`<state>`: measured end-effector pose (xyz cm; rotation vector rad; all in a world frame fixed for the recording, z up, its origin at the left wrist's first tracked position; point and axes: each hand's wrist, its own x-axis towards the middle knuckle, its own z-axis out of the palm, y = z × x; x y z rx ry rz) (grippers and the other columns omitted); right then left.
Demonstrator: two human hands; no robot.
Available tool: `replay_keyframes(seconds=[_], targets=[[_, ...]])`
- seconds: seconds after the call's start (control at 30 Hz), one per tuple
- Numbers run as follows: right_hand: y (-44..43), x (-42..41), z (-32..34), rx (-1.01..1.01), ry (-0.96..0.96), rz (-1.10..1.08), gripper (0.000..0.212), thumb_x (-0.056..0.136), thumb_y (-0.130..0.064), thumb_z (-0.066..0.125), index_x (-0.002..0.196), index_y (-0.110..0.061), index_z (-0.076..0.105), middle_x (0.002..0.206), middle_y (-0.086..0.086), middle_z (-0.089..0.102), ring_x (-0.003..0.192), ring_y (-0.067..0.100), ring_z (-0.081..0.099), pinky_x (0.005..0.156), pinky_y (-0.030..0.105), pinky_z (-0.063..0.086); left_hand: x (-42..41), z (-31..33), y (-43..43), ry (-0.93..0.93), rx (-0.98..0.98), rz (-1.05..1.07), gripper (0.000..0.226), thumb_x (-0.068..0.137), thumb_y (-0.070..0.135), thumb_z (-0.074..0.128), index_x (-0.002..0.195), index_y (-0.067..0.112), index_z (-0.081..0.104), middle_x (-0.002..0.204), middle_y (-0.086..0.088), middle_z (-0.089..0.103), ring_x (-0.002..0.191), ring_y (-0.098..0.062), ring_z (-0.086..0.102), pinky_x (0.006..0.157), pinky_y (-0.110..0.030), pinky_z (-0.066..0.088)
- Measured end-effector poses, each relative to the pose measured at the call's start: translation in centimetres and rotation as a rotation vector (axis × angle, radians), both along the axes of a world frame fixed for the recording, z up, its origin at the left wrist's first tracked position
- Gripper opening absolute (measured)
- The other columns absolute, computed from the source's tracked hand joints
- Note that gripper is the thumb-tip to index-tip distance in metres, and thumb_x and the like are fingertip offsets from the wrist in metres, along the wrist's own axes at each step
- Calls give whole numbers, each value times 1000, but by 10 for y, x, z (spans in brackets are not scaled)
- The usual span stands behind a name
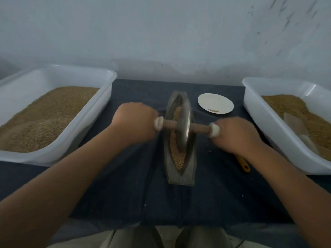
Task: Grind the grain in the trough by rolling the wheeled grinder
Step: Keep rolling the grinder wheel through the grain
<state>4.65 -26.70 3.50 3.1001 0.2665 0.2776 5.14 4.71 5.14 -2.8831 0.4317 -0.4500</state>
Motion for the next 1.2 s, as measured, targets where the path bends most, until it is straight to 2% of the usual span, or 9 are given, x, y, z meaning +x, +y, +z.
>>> replay_keyframes(seconds=[0.2, 0.4, 0.57, 0.67, 0.77, 0.9, 1.0, 1.1, 1.2], targets=[[-5, -21, 1, 25, -10, 93, 38, 71, -73, 45, 68, -38, 56, 59, -16, 55, 57, 6, 53, 49, 28, 33, -24, -7, 10, 19, 10, -11, 30, 84, 49, 56, 61, 29, 52, 52, 10, 50, 45, -12, 48, 46, -23, 28], [17, 47, 4, 44, -51, -96, 39, 97, -51, 42, 77, -24, 61, 79, -2, 65, 76, 27, 61, 68, 36, 49, 56, 13, -15, 44, -49, 75, 34, 76, 58, 55, 69, 26, 60, 67, 7, 56, 57, -19, 51, 56, -30, 40], [11, 24, 11, -24, 0, -55, 33, 88, -54, 52, 71, -26, 58, 71, -7, 62, 68, 21, 60, 63, 34, 52, 26, 7, -8, 107, -79, 39, 28, 84, 49, 54, 68, 26, 58, 66, 8, 58, 57, -16, 52, 57, -30, 43], [2, -20, 12, -18, -116, 77, 38, 76, -68, 45, 70, -34, 61, 60, -13, 57, 57, 14, 58, 55, 33, 52, -21, -14, 13, 68, -90, -9, 27, 80, 48, 57, 61, 29, 52, 55, 10, 51, 47, -10, 47, 47, -24, 32], [-2, -34, 12, -28, -115, 114, 47, 70, -74, 38, 83, -39, 68, 65, -15, 62, 63, 12, 62, 57, 32, 53, -41, -23, 21, -82, -60, -63, 32, 70, 49, 61, 54, 31, 40, 45, 13, 37, 37, -5, 32, 44, -17, 16], [10, 8, 11, -45, -113, 5, 38, 88, -62, 46, 74, -29, 58, 66, -9, 58, 62, 16, 57, 57, 32, 48, 9, -8, 2, 64, -79, 25, 25, 80, 47, 55, 63, 28, 54, 59, 11, 54, 51, -12, 49, 48, -24, 28], [16, 39, 13, -4, -89, -81, 40, 95, -54, 41, 76, -25, 61, 74, -4, 63, 70, 23, 59, 67, 36, 52, 54, 7, -10, 105, -76, 61, 27, 82, 49, 53, 71, 27, 63, 70, 7, 62, 59, -15, 52, 52, -27, 33], [15, 38, 14, 10, 16, -100, 36, 93, -55, 46, 78, -27, 63, 79, -6, 65, 74, 21, 61, 67, 35, 52, 53, 16, -13, 91, -35, 29, 28, 81, 52, 52, 71, 27, 61, 70, 8, 59, 57, -15, 49, 53, -28, 33], [2, 3, 10, 3, 14, -3, 35, 78, -61, 45, 71, -30, 60, 67, -10, 61, 63, 13, 59, 55, 31, 47, 13, 4, -1, 91, -26, -19, 24, 83, 47, 53, 68, 29, 55, 64, 11, 54, 56, -14, 50, 53, -28, 37]])
